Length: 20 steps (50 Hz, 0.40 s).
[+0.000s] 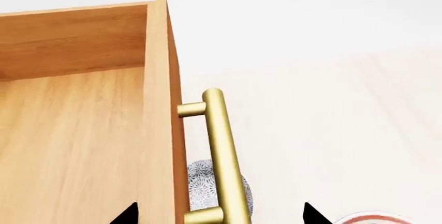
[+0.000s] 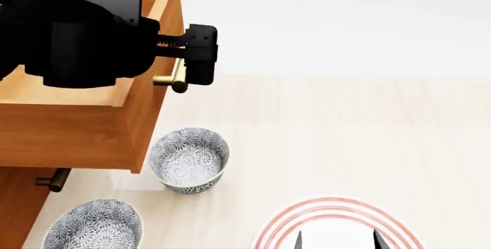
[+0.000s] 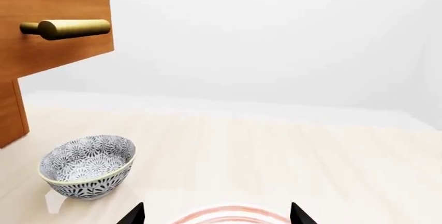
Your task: Open the top drawer of the cabinet.
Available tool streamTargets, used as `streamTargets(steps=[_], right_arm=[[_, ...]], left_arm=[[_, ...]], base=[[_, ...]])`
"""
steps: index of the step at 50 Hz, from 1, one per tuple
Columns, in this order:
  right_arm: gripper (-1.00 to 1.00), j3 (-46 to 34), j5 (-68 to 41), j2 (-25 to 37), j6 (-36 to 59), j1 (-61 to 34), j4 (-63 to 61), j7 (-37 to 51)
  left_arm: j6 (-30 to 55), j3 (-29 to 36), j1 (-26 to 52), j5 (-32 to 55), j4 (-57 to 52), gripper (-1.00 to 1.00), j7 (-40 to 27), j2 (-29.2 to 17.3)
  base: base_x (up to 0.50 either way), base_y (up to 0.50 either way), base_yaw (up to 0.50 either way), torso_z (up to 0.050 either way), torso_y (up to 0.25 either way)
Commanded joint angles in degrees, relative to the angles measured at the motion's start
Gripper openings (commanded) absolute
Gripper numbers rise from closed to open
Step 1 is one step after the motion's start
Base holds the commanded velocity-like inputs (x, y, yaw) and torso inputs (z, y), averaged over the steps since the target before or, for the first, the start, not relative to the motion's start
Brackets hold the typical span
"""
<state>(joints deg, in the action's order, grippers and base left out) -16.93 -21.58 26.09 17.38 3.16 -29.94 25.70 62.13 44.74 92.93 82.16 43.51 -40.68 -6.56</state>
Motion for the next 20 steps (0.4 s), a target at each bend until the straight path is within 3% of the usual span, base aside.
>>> streamTargets(steps=[1, 20], right_arm=[[1.0, -0.02, -0.22, 0.33, 0.56, -0.15, -1.16, 0.46], [1.0, 0.77, -0.77, 1.6, 1.43, 1.47, -5.11, 1.87]], left_arm=[[-2.22, -6.01, 7.55, 10.31, -2.13, 1.0, 2.14, 2.6], [2.87, -8.64, 15.86, 16.32, -9.37, 1.0, -6.82, -0.87]], base=[[0.0, 0.0, -0.01, 0.0, 0.01], [0.0, 0.0, 0.0, 0.0, 0.0]])
